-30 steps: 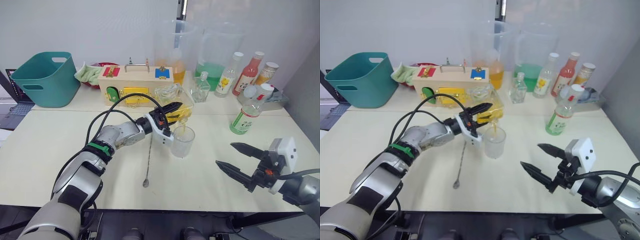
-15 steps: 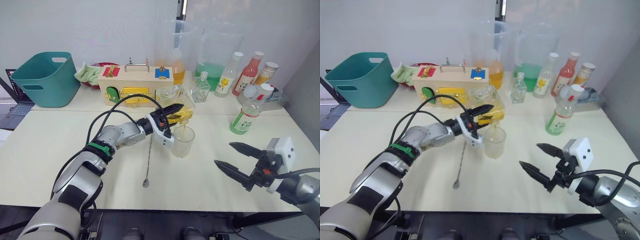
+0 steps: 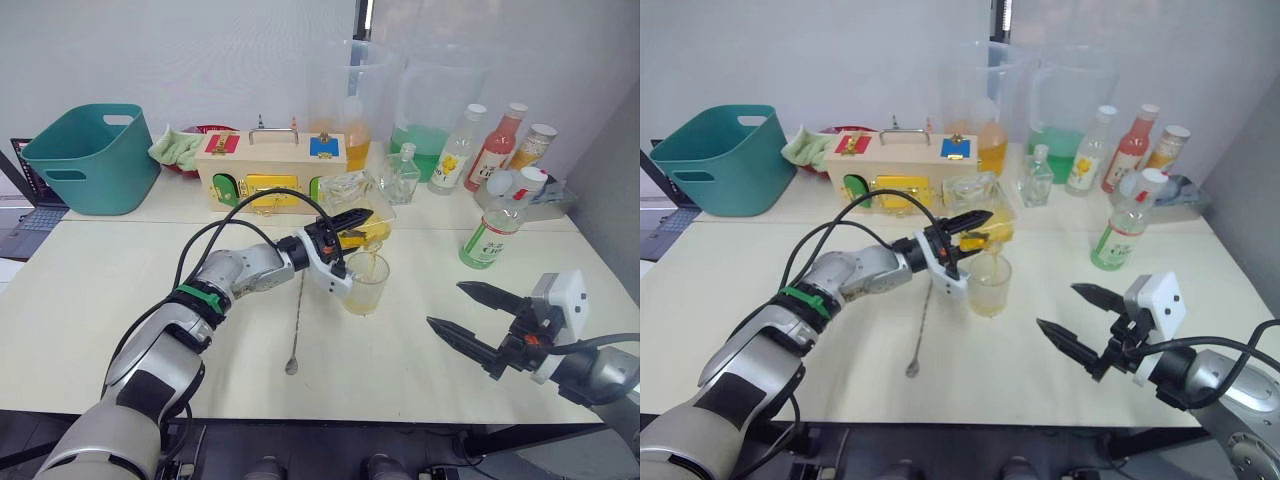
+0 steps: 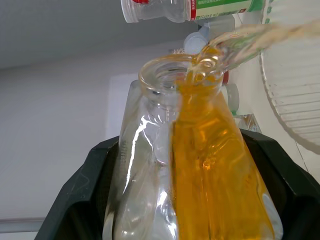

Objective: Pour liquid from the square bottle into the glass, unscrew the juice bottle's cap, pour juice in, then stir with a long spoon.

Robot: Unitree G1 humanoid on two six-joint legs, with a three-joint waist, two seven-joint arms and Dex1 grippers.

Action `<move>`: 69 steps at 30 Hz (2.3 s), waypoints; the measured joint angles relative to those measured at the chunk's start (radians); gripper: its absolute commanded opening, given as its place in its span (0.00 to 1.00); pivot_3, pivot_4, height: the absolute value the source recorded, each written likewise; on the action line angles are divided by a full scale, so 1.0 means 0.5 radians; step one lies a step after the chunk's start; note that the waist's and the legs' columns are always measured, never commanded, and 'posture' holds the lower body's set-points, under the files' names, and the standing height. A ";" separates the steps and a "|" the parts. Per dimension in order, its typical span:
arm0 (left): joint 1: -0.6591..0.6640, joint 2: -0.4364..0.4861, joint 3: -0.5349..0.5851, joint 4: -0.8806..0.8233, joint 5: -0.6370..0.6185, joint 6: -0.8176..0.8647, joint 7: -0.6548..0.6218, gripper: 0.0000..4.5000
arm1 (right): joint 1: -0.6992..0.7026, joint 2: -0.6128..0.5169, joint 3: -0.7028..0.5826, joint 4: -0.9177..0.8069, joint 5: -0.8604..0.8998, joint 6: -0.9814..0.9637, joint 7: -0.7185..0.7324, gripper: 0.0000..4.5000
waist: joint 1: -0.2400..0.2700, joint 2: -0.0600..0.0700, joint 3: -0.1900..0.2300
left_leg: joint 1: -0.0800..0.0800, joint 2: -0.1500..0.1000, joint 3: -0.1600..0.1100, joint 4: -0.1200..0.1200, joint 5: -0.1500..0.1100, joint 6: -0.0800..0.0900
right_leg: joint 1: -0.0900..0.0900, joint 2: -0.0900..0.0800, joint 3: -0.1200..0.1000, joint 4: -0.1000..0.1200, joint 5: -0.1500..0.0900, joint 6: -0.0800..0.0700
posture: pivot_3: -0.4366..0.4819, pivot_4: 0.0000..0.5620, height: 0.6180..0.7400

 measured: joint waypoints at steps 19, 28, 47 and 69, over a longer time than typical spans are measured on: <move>0.130 -0.014 0.158 -0.061 -0.672 0.016 -0.773 0.62 | -0.025 -0.007 0.016 0.039 0.005 0.000 0.042 0.99 | -0.007 0.002 -0.001 | 0.003 -0.001 0.000 0.001 0.000 0.000 | 0.002 0.000 0.001 0.002 0.000 0.000 | 0.48 0.27 1.00; 0.222 -0.020 0.306 -0.112 -0.864 0.200 -0.983 0.62 | -0.100 -0.033 0.034 0.072 -0.007 0.001 0.065 0.99 | -0.005 0.002 -0.001 | 0.000 -0.001 -0.002 0.003 0.000 0.000 | 0.001 -0.001 0.001 0.002 0.001 0.001 | 0.48 0.27 1.00; 0.527 -0.113 1.307 -0.734 -2.176 1.919 -1.447 0.62 | -0.508 -0.092 0.329 0.388 -0.050 0.005 0.324 0.99 | -0.057 0.002 -0.001 | 0.000 -0.002 -0.005 0.009 0.000 0.000 | 0.000 -0.001 0.001 0.018 0.001 0.002 | 0.48 0.27 1.00; 0.802 -0.112 1.695 -1.216 -2.497 2.626 -1.077 0.62 | -0.655 -0.088 0.431 0.514 -0.106 0.008 0.415 0.99 | -0.051 0.000 -0.001 | 0.002 -0.003 -0.006 0.012 0.001 -0.001 | -0.001 -0.002 0.001 0.016 0.001 0.001 | 0.48 0.27 1.00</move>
